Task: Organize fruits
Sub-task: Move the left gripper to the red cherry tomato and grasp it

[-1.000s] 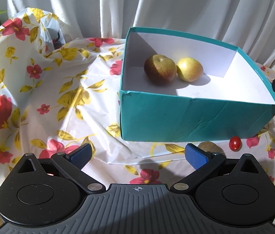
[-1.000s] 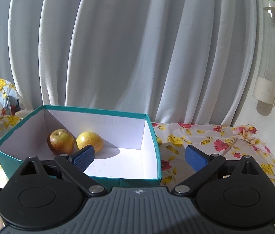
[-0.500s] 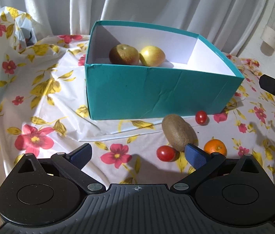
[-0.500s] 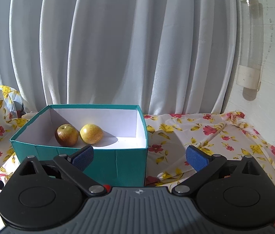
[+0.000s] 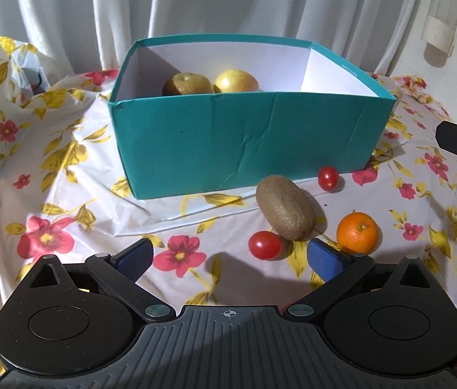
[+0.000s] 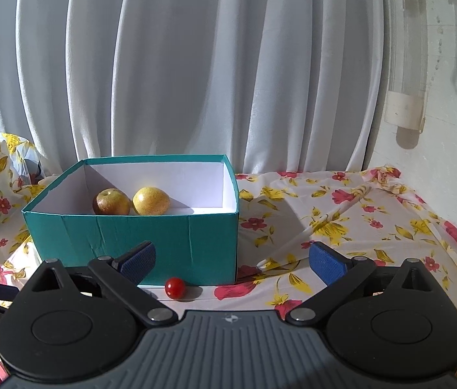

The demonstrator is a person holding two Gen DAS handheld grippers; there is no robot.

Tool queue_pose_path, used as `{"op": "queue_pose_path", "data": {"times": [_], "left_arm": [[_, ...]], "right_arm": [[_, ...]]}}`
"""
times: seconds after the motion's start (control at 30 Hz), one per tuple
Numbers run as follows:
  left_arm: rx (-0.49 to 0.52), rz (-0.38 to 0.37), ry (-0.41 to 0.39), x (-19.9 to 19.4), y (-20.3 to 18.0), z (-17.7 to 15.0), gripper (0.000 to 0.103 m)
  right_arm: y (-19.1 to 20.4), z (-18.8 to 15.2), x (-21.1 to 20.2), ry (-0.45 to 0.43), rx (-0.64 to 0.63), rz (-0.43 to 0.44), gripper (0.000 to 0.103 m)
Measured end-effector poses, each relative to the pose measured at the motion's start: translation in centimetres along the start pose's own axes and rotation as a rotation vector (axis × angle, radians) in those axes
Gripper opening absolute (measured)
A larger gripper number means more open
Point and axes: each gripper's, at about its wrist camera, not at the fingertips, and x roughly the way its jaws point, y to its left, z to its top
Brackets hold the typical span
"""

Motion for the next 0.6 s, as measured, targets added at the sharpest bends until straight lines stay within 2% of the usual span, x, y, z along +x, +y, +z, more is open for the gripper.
{"op": "queue_pose_path", "data": {"times": [0.2,0.3,0.43,0.6], "left_arm": [[0.015,-0.004,0.024,2.0,-0.6,0.3,0.102],[0.004,-0.024,0.052,2.7,-0.6,0.5,0.089],[0.011,-0.027,0.087,3.6,-0.8,0.5,0.078],[-0.010,-0.063,0.119,4.4,-0.7,0.7,0.070]], "right_arm": [[-0.6,-0.5,0.1,0.022,0.004,-0.020,0.101],[-1.0,-0.7,0.2,0.032,0.005,-0.029,0.101],[-1.5,-0.7,0.3,0.037,0.017,-0.038,0.101],[-1.5,-0.8,0.7,0.043,0.018,-0.035,0.101]]}}
